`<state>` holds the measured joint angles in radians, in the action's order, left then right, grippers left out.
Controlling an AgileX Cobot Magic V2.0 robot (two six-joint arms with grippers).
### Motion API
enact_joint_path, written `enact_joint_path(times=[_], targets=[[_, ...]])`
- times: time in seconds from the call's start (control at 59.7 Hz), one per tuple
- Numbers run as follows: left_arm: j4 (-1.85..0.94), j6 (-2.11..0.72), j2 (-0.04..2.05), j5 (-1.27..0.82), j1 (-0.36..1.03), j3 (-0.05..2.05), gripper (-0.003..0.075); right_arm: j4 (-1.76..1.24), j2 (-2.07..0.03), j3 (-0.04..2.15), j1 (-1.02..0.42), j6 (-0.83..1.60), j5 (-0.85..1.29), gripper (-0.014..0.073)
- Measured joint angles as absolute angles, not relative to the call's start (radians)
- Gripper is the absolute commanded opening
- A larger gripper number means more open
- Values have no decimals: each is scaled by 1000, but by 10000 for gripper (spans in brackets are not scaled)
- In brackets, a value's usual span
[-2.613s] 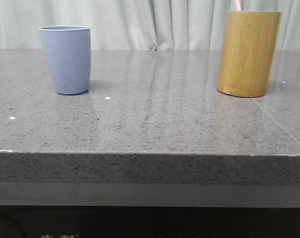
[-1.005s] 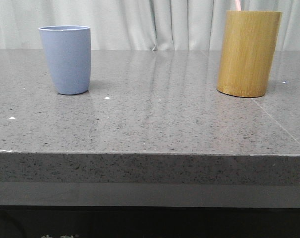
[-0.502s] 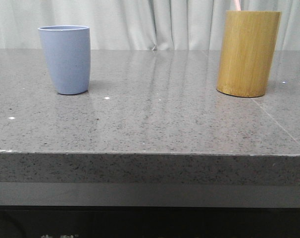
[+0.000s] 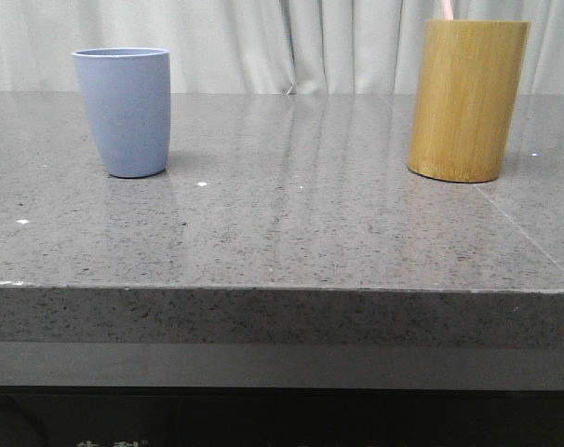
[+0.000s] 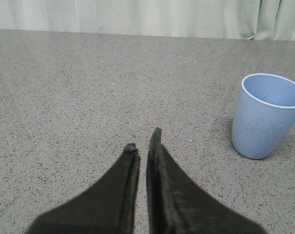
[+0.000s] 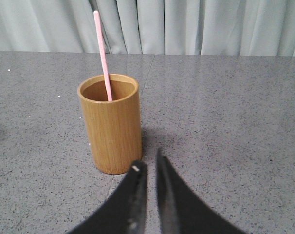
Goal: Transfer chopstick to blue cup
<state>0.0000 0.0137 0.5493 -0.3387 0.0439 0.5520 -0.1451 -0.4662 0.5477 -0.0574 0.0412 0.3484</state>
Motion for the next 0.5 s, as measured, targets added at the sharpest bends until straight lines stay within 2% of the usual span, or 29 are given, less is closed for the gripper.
enact_joint_path(times=[0.084,0.117,0.167,0.251,0.502], targets=[[0,14,549,-324,44,553,571,-145,-466,548,-57,41,348,549],[0,14,550,-319,44,553,635,-145,-466,548,-57,41,348,613],[0,14,550,-317,44,553,687,-145,-466,548,-57,41,348,666],[-11,14,550,-308,44,553,692,-146,-466,548,-57,41,348,643],[-35,14,603,-312,44,593,692,-147,-466,548,-57,41,348,643]])
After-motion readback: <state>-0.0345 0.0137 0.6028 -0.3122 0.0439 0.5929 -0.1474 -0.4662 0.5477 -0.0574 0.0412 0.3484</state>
